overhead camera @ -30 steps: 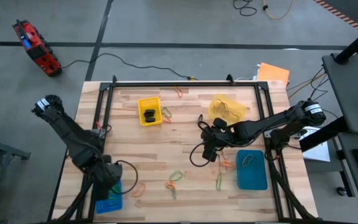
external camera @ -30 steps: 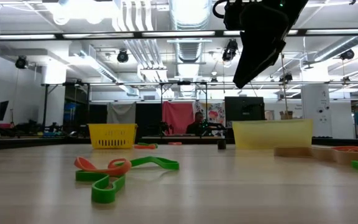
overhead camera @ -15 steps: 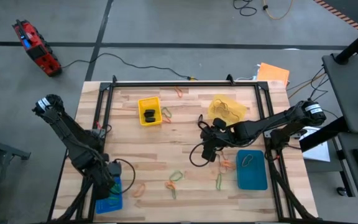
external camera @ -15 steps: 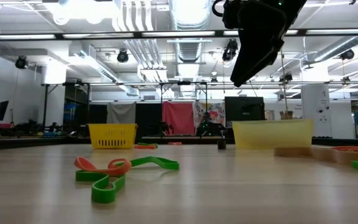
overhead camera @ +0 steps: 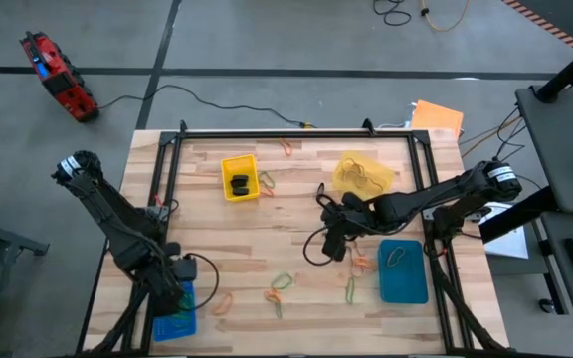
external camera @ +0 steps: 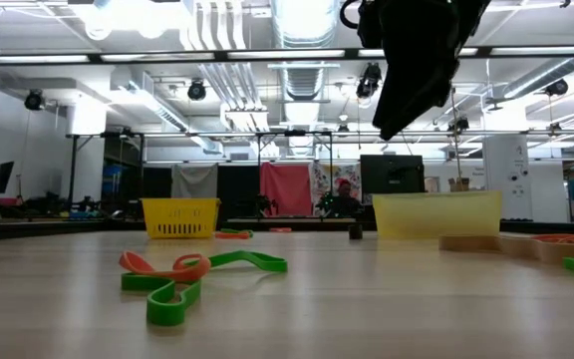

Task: Sort rubber bands into baskets
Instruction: Put the green rubber band into the left blue bin

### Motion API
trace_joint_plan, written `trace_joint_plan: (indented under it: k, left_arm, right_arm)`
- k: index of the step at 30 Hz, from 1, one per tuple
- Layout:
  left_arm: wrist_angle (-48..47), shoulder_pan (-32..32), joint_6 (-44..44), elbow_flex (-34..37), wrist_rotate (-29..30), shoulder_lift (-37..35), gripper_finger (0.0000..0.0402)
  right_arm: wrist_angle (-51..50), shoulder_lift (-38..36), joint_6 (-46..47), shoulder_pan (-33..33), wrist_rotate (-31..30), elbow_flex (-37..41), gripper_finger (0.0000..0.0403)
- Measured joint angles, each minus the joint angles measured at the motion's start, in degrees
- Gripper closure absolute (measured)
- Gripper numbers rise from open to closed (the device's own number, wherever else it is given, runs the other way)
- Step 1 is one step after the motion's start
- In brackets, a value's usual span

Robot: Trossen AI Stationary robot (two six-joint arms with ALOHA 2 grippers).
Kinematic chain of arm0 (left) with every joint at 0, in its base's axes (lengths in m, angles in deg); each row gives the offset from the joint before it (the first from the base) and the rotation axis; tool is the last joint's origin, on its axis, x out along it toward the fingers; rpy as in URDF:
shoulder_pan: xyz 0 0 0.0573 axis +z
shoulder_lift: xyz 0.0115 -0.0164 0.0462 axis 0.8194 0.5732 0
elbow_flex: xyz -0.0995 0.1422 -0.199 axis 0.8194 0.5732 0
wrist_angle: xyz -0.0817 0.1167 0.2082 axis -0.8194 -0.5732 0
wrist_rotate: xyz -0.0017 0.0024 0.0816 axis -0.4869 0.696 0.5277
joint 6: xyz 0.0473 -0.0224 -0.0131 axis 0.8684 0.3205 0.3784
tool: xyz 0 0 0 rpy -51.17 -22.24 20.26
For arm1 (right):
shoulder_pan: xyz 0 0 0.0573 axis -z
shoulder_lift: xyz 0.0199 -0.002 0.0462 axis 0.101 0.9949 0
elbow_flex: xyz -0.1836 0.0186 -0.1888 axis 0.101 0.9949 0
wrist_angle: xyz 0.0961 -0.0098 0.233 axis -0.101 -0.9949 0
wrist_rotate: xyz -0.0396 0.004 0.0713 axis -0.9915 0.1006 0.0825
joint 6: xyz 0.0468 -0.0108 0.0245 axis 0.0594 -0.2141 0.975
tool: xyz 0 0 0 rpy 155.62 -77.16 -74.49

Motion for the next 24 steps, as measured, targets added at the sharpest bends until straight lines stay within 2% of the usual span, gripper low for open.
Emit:
trace_joint_plan:
  k: [5, 9, 13, 17, 20, 24]
  left_arm:
    - [0.0, 0.0, 5.8, -2.1, 12.1, 0.0, 0.0276]
    - [0.0, 0.0, 11.4, -4.3, 22.3, 0.0, 0.028]
    - [-0.1, 0.0, 17.8, -6.5, 29.6, 0.0, 0.0283]
    - [-0.2, 0.0, 22.7, -8.5, 34.1, 0.0, 0.0283]
    - [-0.2, 0.0, 25.9, -9.8, 35.1, 0.0, 0.0283]
    - [-0.1, 0.0, 29.6, -10.4, 35.3, 0.0, 0.0283]
  right_arm:
    - [-0.2, 0.0, 10.0, -1.7, 9.3, -1.0, 0.0197]
    - [-0.3, 0.0, 20.7, -4.8, 14.1, -1.0, 0.0197]
    - [-0.3, 0.6, 32.0, -9.3, 17.0, -1.1, 0.0197]
    - [-0.5, 3.3, 41.1, -14.3, 17.5, -3.5, 0.0197]
    - [-1.7, 6.4, 45.6, -17.1, 17.3, -7.0, 0.0197]
    - [-10.7, 12.1, 49.5, -19.0, 17.0, -14.0, 0.0197]
